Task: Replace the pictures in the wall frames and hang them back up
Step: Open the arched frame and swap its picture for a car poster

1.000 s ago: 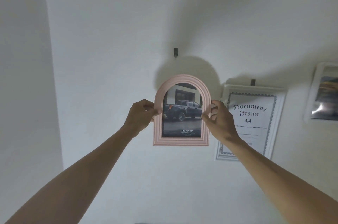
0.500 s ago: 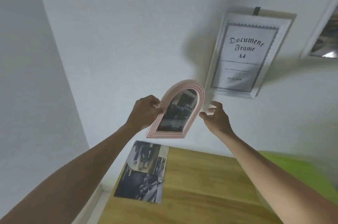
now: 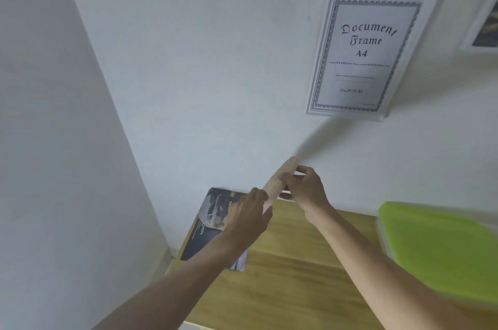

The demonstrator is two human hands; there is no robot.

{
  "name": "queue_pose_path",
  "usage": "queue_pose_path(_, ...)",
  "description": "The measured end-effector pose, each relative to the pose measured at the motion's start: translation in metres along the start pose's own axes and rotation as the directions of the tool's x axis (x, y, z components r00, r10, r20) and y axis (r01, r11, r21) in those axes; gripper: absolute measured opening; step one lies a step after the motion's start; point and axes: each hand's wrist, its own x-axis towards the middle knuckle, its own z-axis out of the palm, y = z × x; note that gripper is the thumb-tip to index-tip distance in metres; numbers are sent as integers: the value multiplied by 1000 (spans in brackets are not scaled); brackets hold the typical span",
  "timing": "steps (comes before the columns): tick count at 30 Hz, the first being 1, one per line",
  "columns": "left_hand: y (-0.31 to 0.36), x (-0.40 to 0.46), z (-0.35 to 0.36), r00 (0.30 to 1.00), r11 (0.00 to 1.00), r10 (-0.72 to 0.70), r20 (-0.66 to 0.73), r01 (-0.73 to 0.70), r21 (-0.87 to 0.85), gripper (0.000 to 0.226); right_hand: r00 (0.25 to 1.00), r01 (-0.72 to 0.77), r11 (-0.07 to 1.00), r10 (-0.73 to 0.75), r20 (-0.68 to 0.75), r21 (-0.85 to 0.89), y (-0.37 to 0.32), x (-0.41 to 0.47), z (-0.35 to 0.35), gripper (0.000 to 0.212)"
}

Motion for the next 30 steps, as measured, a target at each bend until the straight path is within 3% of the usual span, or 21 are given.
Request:
queue_pose_path(3,2,-9,15,994,993,107,28,-108,49,35,999,-34,999,34,14,5,8,3,-9,46)
queue_pose_path(8,-15,-18,21,988,990,139,68,-139,3,54,997,-6,997,12,71,-78,14,-2,-26,41)
queue_pose_path(13,-52,-1,16,995,987,-69,76,79,-139,59,987,18,996,-4,159,-86,14,-9,-50,41)
queue_pose_path(15,-60,8,9,973,957,-178,148,206,-204,71,984,22,998,-10,179,-66,12,-8,-56,41)
queue_pose_path(18,-71,14,-1,939,923,-221,262,289,-255,77,982,17,998,-6,189,-59,7,-6,-59,42)
queue_pose_path(23,-87,18,-12,927,756,-220,304,359,-548,56,985,23,996,-7,171,-87,8,4,-55,44)
queue_pose_path(26,-98,21,-18,903,564,-258,344,430,-705,53,990,134,953,-118,75,-272,12,13,-46,50)
queue_pose_path(28,-103,22,-22,889,491,-279,363,457,-742,52,961,265,858,-272,48,-439,17,17,-35,53)
queue_pose_path(30,-110,24,-21,876,453,-299,378,479,-752,48,912,366,682,-397,99,-634,24,21,-22,58)
